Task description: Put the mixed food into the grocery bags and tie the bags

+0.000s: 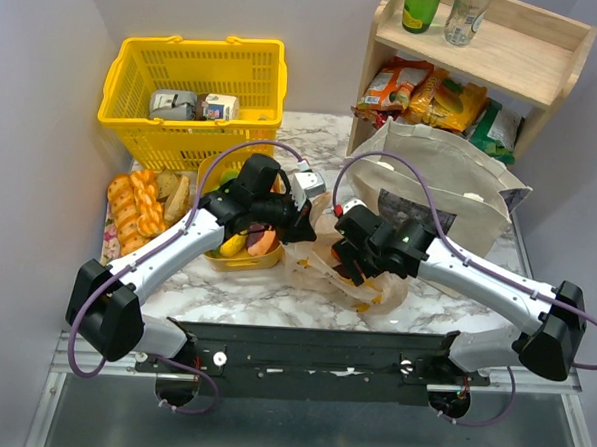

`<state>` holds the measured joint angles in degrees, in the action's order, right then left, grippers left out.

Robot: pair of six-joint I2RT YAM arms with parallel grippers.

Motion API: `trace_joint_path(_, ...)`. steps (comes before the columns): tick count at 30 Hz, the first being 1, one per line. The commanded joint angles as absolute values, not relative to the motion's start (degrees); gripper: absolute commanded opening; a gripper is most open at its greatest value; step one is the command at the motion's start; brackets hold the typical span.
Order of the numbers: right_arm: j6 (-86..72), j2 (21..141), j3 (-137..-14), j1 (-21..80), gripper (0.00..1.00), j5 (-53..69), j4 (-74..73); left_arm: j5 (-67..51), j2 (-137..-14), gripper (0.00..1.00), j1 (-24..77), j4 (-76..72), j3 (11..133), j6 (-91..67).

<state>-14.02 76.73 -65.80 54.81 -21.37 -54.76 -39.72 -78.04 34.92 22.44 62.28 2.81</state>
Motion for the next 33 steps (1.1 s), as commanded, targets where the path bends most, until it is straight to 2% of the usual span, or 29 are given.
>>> trace_joint_path(1,-13.5,73.4,-64.9,55.2,0.82,-19.1,-60.7,-38.8,-78.0,0.0,35.4,21.4,61.7,1.9)
trace_joint_path(7,-13.7,75.4,-66.7,55.3,0.79,-21.1,-64.6,-38.1,-77.4,0.0,35.7,21.3,61.6,1.8)
trace_joint_path(10,-15.2,76.3,-68.0,55.4,0.57,-24.5,-66.4,-36.7,-77.3,0.0,35.7,21.4,61.6,1.7)
trace_joint_path(11,-15.9,76.3,-68.3,55.3,0.41,-25.4,-66.7,-35.6,-77.3,0.0,35.7,21.4,61.6,1.4)
trace_joint_path(13,-16.9,76.1,-69.1,55.3,0.2,-28.4,-67.8,-34.5,-77.5,0.0,35.7,21.4,61.8,1.2)
trace_joint_path(14,-17.1,75.8,-69.4,55.3,0.03,-29.2,-67.7,-33.6,-77.6,0.0,35.7,21.5,61.8,0.9)
trace_joint_path(15,-17.2,75.3,-70.0,55.3,0.01,-29.9,-66.5,-31.2,-77.5,0.0,35.7,21.5,61.8,0.4)
trace_joint_path(17,-16.7,73.0,-70.7,55.2,0.01,-29.3,-63.6,-28.8,-77.3,0.0,35.6,21.4,61.7,0.3)
trace_joint_path(25,-13.6,62.3,-69.3,50.7,0.01,-13.7,-36.2,-21.5,-77.6,0.0,34.5,22.1,61.9,-1.9)
trace_joint_path(33,-17.7,47.4,-52.1,41.9,0.01,-9.7,-17.8,-19.4,-79.2,0.0,31.4,22.7,62.4,-4.3)
